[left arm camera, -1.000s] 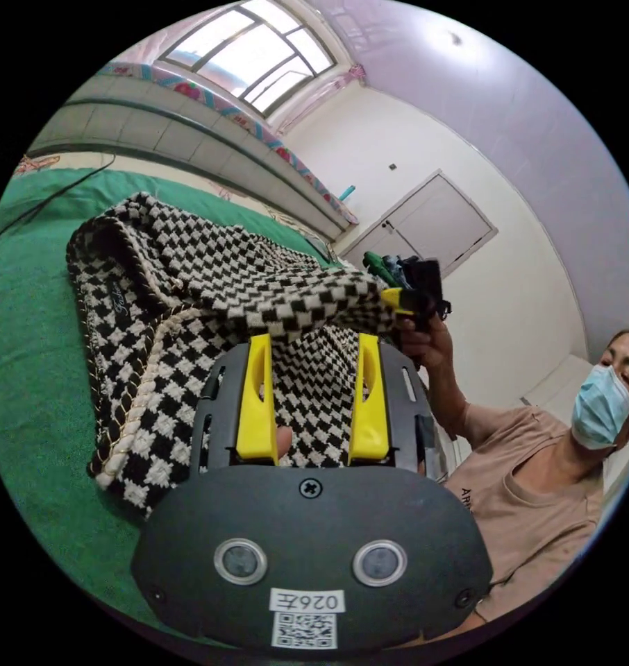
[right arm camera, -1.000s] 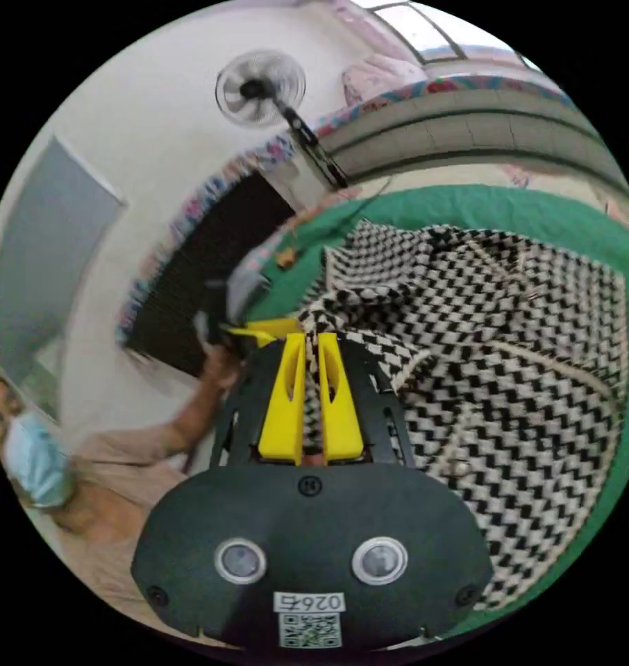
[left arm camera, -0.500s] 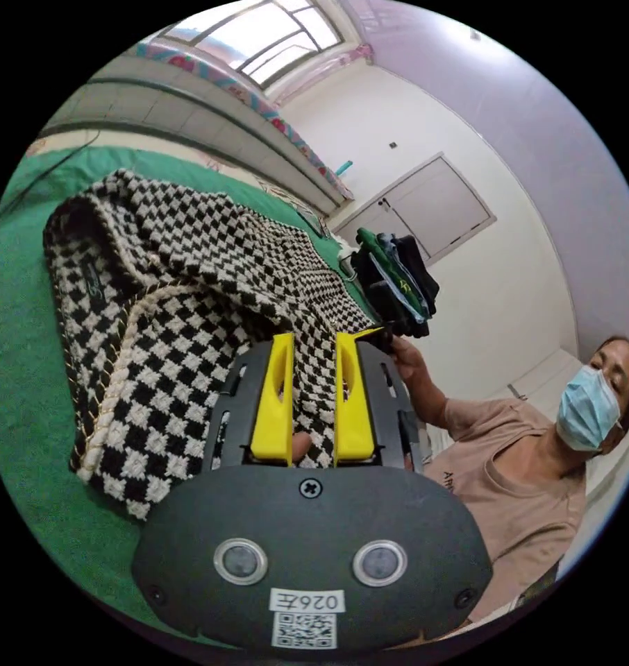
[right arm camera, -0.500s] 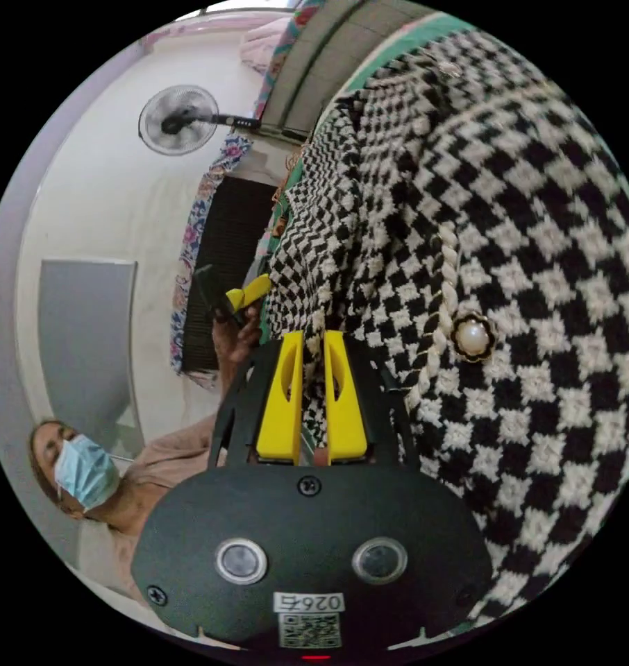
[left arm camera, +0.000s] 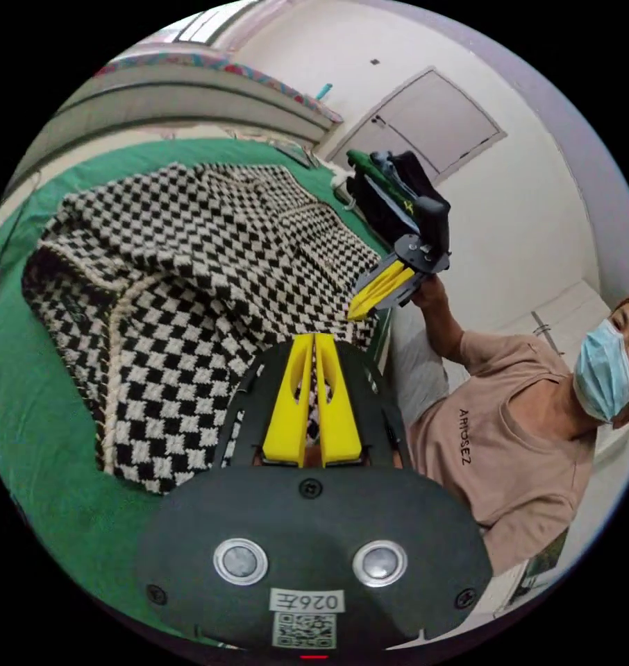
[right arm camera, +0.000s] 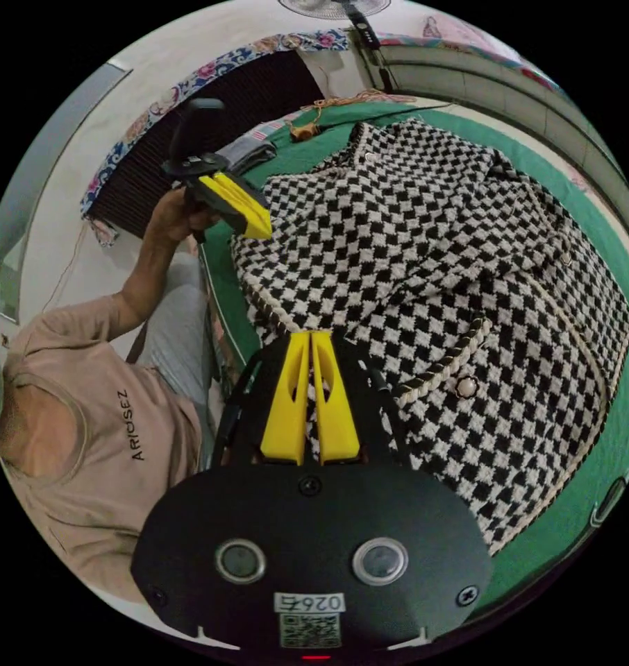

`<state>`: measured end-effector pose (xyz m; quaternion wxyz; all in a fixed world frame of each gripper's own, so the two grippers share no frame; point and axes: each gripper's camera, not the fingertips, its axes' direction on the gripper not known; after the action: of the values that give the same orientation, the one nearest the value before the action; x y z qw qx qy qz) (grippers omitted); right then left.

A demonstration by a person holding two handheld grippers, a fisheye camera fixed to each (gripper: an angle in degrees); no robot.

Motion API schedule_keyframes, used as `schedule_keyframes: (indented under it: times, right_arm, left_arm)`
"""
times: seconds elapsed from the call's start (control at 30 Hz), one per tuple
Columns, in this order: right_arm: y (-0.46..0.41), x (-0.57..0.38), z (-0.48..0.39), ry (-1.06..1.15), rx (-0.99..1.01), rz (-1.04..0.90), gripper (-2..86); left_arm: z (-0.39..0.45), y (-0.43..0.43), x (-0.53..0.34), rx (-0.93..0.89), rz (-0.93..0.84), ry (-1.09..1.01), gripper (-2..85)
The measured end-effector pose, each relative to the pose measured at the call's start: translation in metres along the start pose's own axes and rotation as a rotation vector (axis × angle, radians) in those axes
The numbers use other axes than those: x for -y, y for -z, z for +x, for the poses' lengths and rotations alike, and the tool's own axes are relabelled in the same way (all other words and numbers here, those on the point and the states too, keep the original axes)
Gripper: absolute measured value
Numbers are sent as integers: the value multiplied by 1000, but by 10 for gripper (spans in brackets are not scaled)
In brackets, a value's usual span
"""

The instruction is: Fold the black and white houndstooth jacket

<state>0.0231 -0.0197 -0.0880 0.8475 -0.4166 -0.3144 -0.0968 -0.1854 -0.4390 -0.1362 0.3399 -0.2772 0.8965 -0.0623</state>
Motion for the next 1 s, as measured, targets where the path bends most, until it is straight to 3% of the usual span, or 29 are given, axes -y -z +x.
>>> schedule_keyframes:
  times: [0.07,0.13,0.17,0.2,0.3,0.37,0.43,0.53,0.6,0.77,0.87,1.0]
  right_arm:
    - [9,-7,-9,38,18,145,-10]
    - [-6,-12,-15,46,87,235,-10]
    - [-18,-10,-15,56,105,176,-10]
    - [-44,-7,-17,82,138,-4,-10]
    - [-64,-22,-18,108,260,-119,-9]
    - [-49,-36,-24,145,193,-64,-10]
    - [-11,-64,-24,149,125,127,-10]
    - [40,-115,1,-45,3,368,-8]
    - [63,-152,21,-206,-111,445,-3]
    - [92,-244,65,-568,-363,489,28]
    - [91,-281,87,-671,-361,466,48]
    - [84,-311,117,-713,-172,511,88]
  left_arm:
    - [9,-6,6,110,103,-22,-10]
    - [11,-33,16,207,81,-50,-10]
    - [3,-60,23,235,-57,-15,-10]
    - [-8,-84,28,186,-186,22,-10]
    - [-14,-80,18,24,-91,121,-10]
    - [4,-75,11,111,-23,114,-10]
    - [31,-71,10,155,95,56,-10]
    - [76,-77,25,51,281,-102,-10]
    - [98,-102,61,-52,253,-175,-10]
    - [122,-183,152,10,81,-205,-6]
    - [128,-236,204,29,9,-217,6]
    - [121,-303,265,89,-98,-112,100]
